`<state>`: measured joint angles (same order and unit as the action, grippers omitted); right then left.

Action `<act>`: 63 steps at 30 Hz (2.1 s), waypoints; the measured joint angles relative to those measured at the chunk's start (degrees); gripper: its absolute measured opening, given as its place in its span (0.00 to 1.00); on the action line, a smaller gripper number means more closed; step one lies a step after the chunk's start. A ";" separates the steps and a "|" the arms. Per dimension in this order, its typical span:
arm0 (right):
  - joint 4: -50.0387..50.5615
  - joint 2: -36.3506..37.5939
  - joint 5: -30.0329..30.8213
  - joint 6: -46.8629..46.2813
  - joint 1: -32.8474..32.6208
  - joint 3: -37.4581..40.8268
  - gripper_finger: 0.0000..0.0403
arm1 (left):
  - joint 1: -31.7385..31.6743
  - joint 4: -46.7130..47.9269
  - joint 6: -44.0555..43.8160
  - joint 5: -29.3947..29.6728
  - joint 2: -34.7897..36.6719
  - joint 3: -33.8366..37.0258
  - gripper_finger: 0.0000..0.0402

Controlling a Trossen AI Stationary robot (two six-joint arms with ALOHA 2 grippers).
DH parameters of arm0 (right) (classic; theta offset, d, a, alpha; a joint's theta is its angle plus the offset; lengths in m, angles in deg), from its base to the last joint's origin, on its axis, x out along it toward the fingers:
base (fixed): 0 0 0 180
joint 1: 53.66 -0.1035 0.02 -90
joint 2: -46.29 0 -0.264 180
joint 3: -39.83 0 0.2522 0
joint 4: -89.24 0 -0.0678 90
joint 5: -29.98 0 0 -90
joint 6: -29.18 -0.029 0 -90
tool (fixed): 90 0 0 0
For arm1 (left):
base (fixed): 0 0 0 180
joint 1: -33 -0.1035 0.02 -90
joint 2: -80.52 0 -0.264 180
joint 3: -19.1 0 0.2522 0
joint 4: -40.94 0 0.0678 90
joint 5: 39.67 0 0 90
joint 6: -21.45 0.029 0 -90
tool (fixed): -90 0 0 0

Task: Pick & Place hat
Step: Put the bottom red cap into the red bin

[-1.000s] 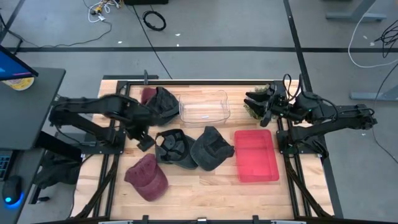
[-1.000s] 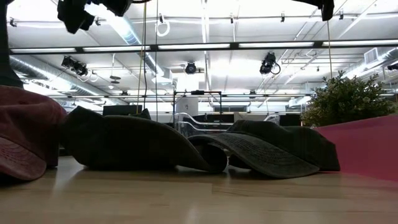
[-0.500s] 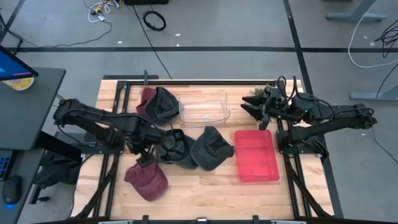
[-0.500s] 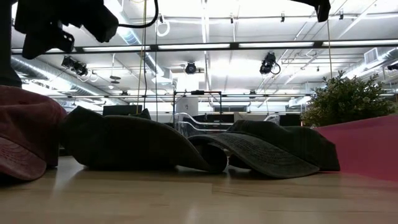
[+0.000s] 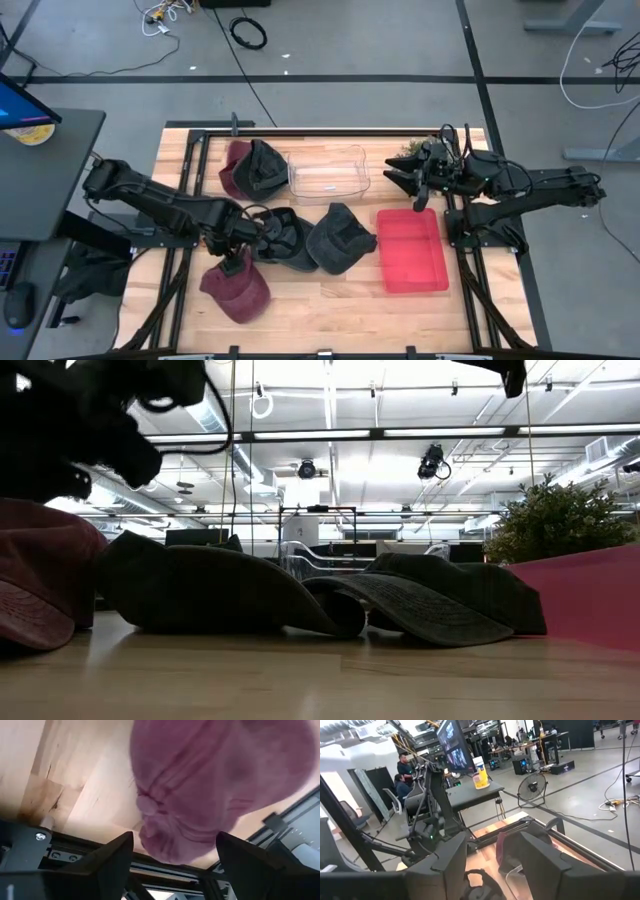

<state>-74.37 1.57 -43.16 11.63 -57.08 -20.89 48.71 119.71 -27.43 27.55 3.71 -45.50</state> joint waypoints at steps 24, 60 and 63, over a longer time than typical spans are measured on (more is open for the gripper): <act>-1.54 -0.97 0.05 0.00 0.00 0.00 0.45 | -0.02 -7.76 -1.45 -16.46 1.29 3.48 0.02; -2.64 -0.93 0.03 0.02 -0.07 0.00 0.45 | -0.15 -4.20 -11.09 41.46 11.97 -37.87 0.00; -1.08 -0.94 0.03 -1.03 -0.07 0.00 0.45 | -0.15 -9.40 -6.60 43.37 11.96 -37.87 0.00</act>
<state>-75.45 0.63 -43.13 10.61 -57.14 -20.89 48.56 110.31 -34.03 70.92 15.66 -83.37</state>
